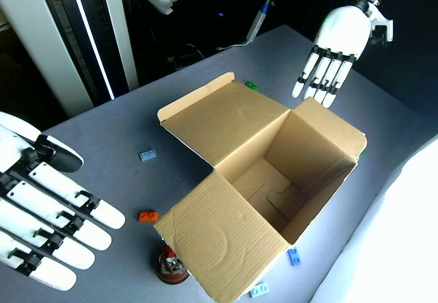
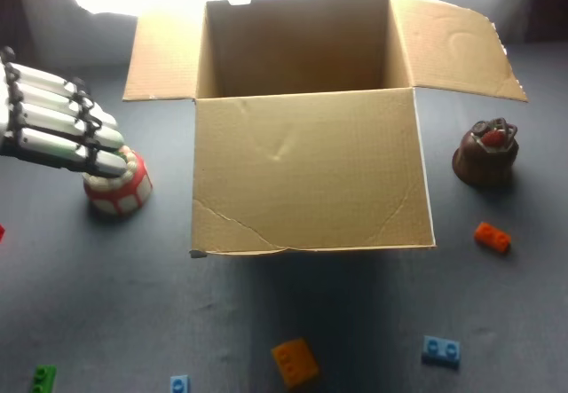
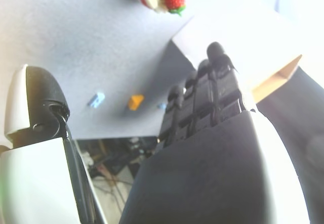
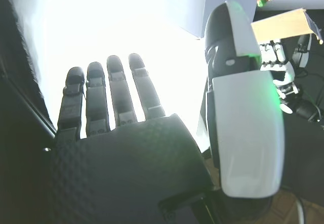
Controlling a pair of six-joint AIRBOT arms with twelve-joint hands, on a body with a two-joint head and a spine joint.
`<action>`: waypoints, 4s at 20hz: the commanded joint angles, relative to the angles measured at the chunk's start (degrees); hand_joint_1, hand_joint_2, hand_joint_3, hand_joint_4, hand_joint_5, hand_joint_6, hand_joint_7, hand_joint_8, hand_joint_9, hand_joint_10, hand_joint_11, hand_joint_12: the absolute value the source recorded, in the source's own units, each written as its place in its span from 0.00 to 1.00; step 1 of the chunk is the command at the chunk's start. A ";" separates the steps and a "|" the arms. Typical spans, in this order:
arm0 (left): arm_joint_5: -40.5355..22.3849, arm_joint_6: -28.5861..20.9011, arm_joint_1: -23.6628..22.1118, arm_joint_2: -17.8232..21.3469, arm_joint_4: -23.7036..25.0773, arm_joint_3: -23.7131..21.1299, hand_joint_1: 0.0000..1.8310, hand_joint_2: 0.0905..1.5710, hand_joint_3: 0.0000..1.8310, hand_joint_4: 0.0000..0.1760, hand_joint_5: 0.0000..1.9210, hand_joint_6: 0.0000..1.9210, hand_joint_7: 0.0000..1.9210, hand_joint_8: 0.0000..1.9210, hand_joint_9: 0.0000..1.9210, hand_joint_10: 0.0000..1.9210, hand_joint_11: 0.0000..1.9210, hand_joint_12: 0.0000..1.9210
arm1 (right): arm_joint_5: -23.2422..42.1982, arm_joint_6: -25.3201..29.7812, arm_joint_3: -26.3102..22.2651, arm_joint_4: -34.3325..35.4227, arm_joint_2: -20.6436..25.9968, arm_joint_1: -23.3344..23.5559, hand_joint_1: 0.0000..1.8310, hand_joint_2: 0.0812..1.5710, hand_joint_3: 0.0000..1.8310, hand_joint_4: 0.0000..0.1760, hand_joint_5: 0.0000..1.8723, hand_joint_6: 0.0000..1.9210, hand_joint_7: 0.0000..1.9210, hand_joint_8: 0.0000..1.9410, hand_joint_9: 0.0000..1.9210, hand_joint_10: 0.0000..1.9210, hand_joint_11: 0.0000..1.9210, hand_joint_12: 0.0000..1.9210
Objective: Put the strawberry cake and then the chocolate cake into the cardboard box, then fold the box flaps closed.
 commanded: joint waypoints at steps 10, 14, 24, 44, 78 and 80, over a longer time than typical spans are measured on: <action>5.32 -6.84 5.86 -8.25 -13.57 8.38 0.61 0.53 0.00 0.23 0.00 0.00 0.01 0.00 0.01 0.00 0.00 0.16 | 7.13 -0.12 0.14 0.89 0.72 0.34 0.25 0.67 0.00 0.00 0.04 0.00 0.05 0.00 0.03 0.01 0.00 0.07; 7.43 -6.91 5.63 -9.77 -15.33 8.28 0.63 0.54 0.00 0.23 0.00 0.00 0.00 0.00 0.00 0.00 0.00 0.14 | 7.13 -0.13 -0.05 0.88 0.71 0.33 0.24 0.67 0.00 0.00 0.06 0.01 0.06 0.00 0.04 0.01 0.00 0.08; 9.86 -6.73 9.41 -15.20 -16.75 12.60 0.62 0.55 0.00 0.31 0.03 0.01 0.05 0.01 0.08 0.01 0.00 0.33 | 7.13 -0.13 -0.28 0.88 0.71 0.29 0.23 0.66 0.00 0.00 0.07 0.01 0.08 0.00 0.06 0.01 0.00 0.21; 12.39 -4.81 14.16 -21.50 -18.89 19.95 0.60 0.61 0.00 0.28 0.21 0.02 0.04 0.47 0.08 0.57 0.02 0.74 | 7.31 -0.34 -0.40 0.87 0.57 0.25 0.24 0.65 0.00 0.00 0.07 0.01 0.06 0.00 0.05 0.01 0.00 0.16; 10.06 -4.95 11.00 -20.71 -19.53 22.75 0.61 0.84 0.00 0.00 0.34 0.75 0.28 0.95 0.22 1.00 0.19 1.00 | 7.33 -1.07 -0.83 0.87 0.58 0.24 0.22 0.66 0.00 0.00 0.07 0.00 0.07 0.00 0.07 0.00 0.00 0.25; 9.25 -5.93 9.42 -20.60 -18.62 24.02 0.68 0.84 0.03 0.00 0.31 0.77 0.26 0.95 0.25 0.99 0.19 1.00 | 7.33 -1.08 -0.83 0.87 0.59 0.24 0.22 0.67 0.00 0.00 0.07 0.00 0.06 0.00 0.06 0.00 0.00 0.21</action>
